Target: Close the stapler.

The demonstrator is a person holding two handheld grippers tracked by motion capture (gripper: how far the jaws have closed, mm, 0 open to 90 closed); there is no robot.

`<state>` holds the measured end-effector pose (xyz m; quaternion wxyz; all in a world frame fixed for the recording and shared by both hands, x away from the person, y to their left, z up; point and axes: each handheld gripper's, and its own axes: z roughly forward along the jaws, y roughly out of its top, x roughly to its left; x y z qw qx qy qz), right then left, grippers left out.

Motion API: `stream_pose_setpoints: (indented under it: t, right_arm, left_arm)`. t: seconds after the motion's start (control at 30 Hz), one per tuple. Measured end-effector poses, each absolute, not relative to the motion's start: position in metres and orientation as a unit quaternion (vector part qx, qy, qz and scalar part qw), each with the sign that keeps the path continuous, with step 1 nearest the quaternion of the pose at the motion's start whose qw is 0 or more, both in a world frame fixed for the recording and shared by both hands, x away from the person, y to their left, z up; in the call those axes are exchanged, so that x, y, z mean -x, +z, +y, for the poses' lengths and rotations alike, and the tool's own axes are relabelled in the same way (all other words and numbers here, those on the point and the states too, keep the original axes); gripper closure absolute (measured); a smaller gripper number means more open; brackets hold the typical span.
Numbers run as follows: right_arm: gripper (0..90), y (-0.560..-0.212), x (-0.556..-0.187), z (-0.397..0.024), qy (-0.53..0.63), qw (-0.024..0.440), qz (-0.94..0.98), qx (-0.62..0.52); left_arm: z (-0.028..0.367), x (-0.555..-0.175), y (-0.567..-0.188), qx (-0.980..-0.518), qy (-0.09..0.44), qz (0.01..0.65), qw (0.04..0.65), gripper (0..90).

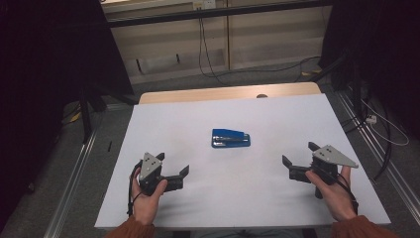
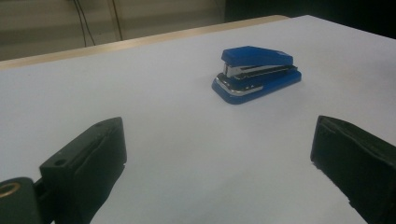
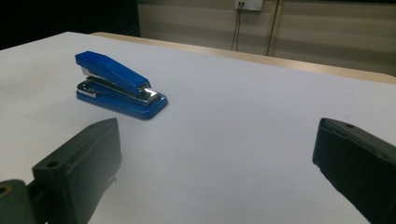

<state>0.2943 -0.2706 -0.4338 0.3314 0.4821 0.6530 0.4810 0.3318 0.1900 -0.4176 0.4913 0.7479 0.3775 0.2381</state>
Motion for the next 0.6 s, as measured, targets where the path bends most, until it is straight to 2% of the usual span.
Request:
stream_pose_setpoints:
  t: [0.6]
  right_arm:
    - [0.5,-0.437,-0.267,-0.278,0.475,0.347,0.641,-0.493]
  left_arm:
    - [0.206,-0.313,-0.413,-0.730,0.261,0.388,0.499,4.1]
